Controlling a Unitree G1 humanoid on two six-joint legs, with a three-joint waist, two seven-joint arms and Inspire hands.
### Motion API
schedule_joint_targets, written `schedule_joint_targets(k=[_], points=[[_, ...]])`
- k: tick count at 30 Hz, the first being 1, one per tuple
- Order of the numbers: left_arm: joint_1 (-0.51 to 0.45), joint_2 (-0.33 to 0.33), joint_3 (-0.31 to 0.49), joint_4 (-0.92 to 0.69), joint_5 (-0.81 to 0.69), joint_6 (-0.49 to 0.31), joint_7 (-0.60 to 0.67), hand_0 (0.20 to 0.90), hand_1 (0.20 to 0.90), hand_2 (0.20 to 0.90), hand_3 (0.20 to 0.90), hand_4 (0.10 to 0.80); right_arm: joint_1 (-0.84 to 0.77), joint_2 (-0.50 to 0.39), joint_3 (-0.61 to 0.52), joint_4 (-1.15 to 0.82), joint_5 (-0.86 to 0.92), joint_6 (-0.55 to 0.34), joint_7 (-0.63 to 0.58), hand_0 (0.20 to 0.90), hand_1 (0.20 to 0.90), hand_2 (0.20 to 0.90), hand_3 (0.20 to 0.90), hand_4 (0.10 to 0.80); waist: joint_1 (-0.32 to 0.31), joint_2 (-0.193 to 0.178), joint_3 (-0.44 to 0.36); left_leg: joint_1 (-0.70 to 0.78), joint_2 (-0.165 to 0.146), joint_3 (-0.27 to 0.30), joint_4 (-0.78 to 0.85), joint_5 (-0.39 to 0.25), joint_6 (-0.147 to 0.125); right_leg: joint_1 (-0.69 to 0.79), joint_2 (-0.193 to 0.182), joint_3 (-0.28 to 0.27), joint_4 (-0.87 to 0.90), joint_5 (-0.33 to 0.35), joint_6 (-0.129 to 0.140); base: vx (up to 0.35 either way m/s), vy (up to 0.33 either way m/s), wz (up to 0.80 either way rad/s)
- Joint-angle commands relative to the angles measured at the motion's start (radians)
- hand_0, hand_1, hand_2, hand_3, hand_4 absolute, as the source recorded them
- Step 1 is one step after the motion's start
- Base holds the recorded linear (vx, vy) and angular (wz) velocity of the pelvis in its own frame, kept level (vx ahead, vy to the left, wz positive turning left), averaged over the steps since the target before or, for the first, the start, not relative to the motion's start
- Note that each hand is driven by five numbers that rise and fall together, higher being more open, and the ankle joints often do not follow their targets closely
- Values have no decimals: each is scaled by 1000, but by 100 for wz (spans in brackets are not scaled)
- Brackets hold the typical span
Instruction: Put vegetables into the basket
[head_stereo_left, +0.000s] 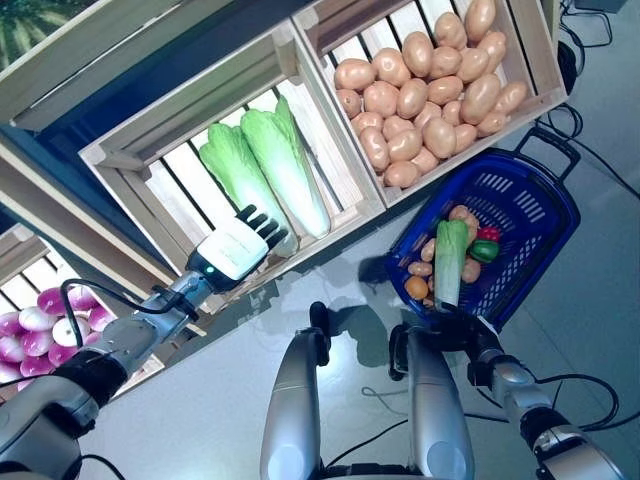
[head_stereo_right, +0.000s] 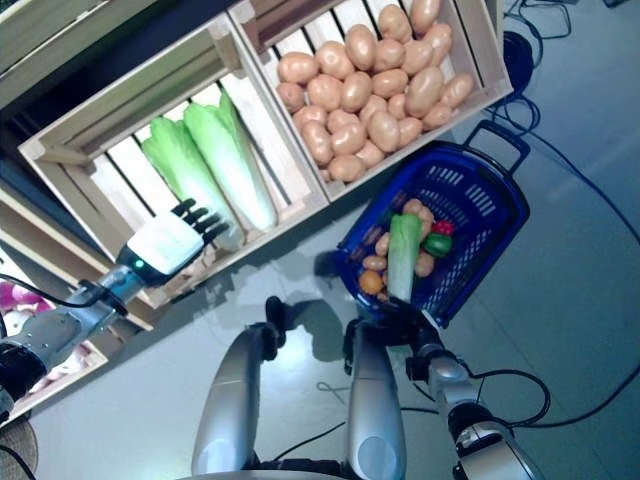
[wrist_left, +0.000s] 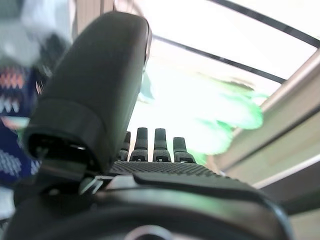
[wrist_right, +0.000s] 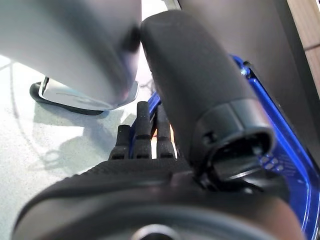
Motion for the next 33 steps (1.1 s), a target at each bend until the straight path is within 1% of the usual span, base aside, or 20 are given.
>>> schedule_joint_targets(k=[1,3,4,8,9,11,14,16,17,19,23,24,29,33], points=[[-23,19,65,7,34,104,70,900,900,900,900,800,55,-61,-10,3,-3,12,-3,900,900,900,900,800,-17,-4,-75,-12,-17,27,116,-161,30,-4,-26,-14,-113,162,0,-33,62,-17],[-30,20,62,17,53,116,56,900,900,900,900,800,56,-69,-13,0,-5,17,-1,900,900,900,900,800,-21,-2,-73,-22,-16,30,118,-158,31,-17,-23,-7,-110,165,0,-29,24,-10],[-40,20,57,30,62,135,45,900,900,900,900,800,55,-73,-17,2,-12,19,0,900,900,900,900,800,-27,-2,-71,-28,-16,32,117,-155,33,-28,-18,-2,-108,168,-1,-32,9,-5],[-61,0,53,114,86,145,50,900,900,900,900,800,55,-80,-28,11,-3,19,4,900,900,900,900,800,-41,2,-65,-34,-15,39,113,-148,32,-42,-12,8,-106,172,-1,15,23,-4],[-60,-1,52,117,87,147,50,900,900,900,900,800,56,-80,-28,12,-3,19,5,900,900,900,900,800,-41,2,-67,-24,-17,34,117,-170,25,-33,-10,14,-102,153,7,89,47,-11],[-82,-10,46,151,104,143,24,900,900,900,900,800,49,-83,-30,5,2,18,6,900,900,900,900,800,-51,5,-59,-36,-10,41,124,-170,26,-49,-7,22,-97,155,7,39,33,-12],[-105,-28,27,194,114,173,41,900,900,900,900,800,32,-80,-27,2,10,18,0,900,900,900,900,800,-57,4,-50,-49,-8,43,125,-167,27,-65,-1,28,-95,159,8,-6,20,-8],[-119,-37,33,201,119,220,50,900,900,900,900,800,31,-78,-25,-11,19,19,-9,900,900,900,900,800,-63,5,-43,-59,-4,47,124,-167,27,-78,1,34,-93,158,7,3,25,-3],[-134,-39,37,207,113,231,62,900,900,900,900,800,34,-76,-23,-16,20,18,-14,900,900,900,900,800,-65,5,-39,-64,1,48,128,-168,28,-84,0,34,-90,157,5,7,11,-4],[-162,-39,37,215,92,224,54,900,900,900,900,800,37,-73,-21,-15,26,14,-16,900,900,900,900,800,-69,2,-36,-73,8,50,135,-172,29,-92,-1,34,-87,157,4,4,0,-2],[-212,-47,37,248,106,203,52,900,900,900,900,800,36,-67,-22,-16,30,12,-18,900,900,900,900,800,-74,-3,-31,-90,14,49,148,-175,30,-109,-1,35,-81,161,5,8,-1,0],[-232,-51,27,258,105,196,47,900,900,900,900,800,34,-65,-19,-14,35,6,-21,900,900,900,900,800,-78,-6,-28,-95,17,50,154,-178,30,-114,-1,36,-78,161,5,0,0,0],[-275,-62,13,279,109,174,77,900,900,900,900,800,30,-56,-16,-15,44,2,-28,900,900,900,900,800,-81,-14,-24,-101,18,49,159,-183,29,-119,3,36,-83,167,8,37,-13,-3],[-290,-77,5,301,111,164,58,900,900,900,900,800,27,-51,-21,-4,43,-7,-25,900,900,900,900,800,-86,-16,-23,-99,20,52,165,-188,28,-118,3,37,-80,167,10,51,12,0]])
